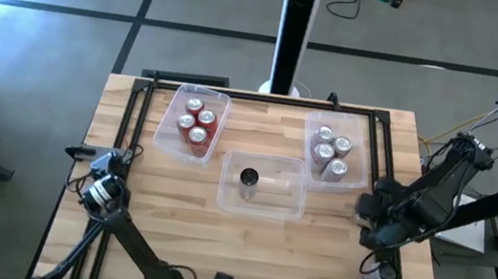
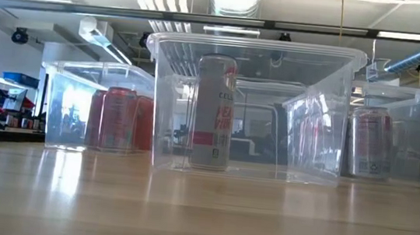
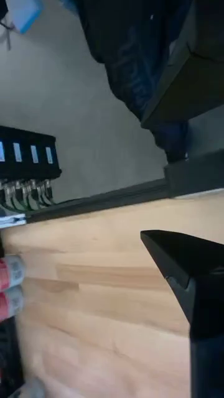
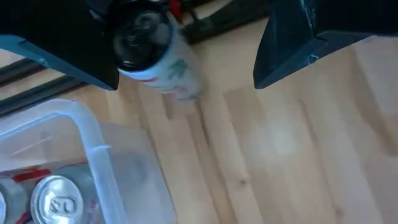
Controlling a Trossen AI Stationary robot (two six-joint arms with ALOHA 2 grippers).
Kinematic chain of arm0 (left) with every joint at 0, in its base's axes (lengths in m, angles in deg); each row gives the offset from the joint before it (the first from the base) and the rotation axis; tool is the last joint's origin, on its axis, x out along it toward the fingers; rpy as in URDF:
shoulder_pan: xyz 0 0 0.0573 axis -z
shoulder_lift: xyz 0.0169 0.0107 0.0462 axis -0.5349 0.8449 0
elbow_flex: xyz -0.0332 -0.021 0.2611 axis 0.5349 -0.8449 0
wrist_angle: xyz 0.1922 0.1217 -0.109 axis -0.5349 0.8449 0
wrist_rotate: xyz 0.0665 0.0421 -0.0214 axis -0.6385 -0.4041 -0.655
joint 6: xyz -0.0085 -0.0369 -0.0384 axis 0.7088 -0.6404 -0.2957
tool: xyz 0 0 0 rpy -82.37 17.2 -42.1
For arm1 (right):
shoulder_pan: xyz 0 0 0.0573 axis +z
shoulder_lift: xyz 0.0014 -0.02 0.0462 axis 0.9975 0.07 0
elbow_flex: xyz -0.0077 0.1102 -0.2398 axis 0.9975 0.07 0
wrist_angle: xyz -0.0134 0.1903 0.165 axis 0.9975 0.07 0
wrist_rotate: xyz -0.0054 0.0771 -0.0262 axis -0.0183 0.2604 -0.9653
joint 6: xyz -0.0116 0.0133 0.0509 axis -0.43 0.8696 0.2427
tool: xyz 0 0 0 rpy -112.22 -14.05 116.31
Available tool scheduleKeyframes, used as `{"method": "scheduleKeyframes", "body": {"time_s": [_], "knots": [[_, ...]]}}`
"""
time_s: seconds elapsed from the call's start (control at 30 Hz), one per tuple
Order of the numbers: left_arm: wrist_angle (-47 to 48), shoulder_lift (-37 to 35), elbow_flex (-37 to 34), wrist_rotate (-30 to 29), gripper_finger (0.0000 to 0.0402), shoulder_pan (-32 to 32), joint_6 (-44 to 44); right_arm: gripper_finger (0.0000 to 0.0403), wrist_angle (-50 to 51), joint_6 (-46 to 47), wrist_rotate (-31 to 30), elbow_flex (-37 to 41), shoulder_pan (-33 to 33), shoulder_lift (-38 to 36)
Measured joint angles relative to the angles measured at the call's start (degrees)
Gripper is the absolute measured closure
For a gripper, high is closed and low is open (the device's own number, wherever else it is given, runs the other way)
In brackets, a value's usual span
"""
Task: Sort soda cans
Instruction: Put the top left white-pink soda can into the middle transparent bin
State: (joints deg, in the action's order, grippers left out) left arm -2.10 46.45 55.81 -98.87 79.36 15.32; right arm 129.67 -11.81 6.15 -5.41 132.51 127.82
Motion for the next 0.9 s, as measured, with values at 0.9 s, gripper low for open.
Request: {"method": "scheduleKeyframes", "body": {"time_s": [0.9], "knots": [[-49.82,0.13,-24.50,19.13,0.0139,-15.10,0.85,0.0035,-0.21,-5.70,8.38,13.15,-4.94,-10.43]]}}
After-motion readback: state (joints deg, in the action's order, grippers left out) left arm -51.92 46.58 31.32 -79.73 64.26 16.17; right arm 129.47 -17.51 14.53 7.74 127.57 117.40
